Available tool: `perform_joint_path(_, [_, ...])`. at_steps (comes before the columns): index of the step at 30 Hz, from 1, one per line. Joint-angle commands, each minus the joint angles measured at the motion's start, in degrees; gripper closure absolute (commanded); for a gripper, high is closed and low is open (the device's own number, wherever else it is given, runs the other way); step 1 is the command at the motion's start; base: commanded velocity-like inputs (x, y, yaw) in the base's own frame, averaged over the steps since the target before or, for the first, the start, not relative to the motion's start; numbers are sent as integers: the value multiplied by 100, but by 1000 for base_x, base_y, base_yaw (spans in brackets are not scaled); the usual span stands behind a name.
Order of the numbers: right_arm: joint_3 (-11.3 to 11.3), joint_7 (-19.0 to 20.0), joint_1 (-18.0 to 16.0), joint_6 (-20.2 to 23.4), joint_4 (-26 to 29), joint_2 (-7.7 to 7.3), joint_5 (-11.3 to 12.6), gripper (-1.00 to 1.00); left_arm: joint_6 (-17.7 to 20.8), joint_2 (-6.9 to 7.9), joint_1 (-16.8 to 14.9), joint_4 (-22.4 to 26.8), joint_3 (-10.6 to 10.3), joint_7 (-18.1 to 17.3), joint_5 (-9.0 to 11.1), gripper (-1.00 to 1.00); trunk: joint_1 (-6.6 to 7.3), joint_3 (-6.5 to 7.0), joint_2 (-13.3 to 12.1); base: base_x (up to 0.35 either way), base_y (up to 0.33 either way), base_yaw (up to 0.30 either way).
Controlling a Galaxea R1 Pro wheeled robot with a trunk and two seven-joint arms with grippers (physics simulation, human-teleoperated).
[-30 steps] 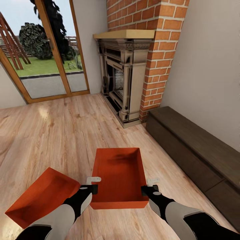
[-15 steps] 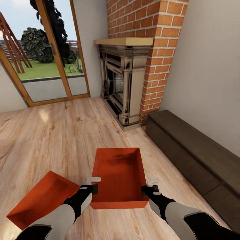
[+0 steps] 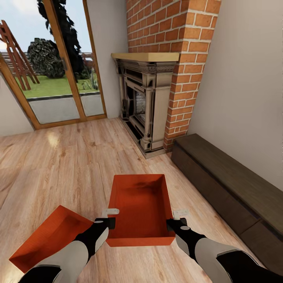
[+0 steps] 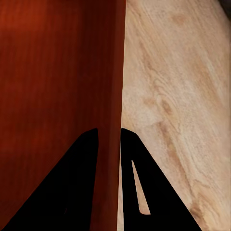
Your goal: Move the two storage containers from the living room to the garage. In the garage, place one container on the floor and stack the other container on top of it (either order is fine).
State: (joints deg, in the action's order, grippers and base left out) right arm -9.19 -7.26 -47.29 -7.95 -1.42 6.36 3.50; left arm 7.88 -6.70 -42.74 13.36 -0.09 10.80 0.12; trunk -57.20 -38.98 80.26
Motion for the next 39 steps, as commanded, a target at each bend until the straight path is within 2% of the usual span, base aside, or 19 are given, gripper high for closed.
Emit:
perform_joint_path(1, [152, -21, -8, -22, -8, 24, 1, 100, 38, -6, 3, 9, 18, 55, -21, 100, 23, 23, -39, 0, 0, 0])
perform_joint_path(21, [154, -21, -8, -22, -8, 24, 1, 100, 38, 2, 3, 18, 18, 54, -21, 100, 462, 558, -841, 0, 0, 0])
perform_joint_path(39, [154, -21, -8, -22, -8, 22, 1, 100, 38, 2, 3, 26, 19, 57, -21, 100, 462, 716, -841, 0, 0, 0])
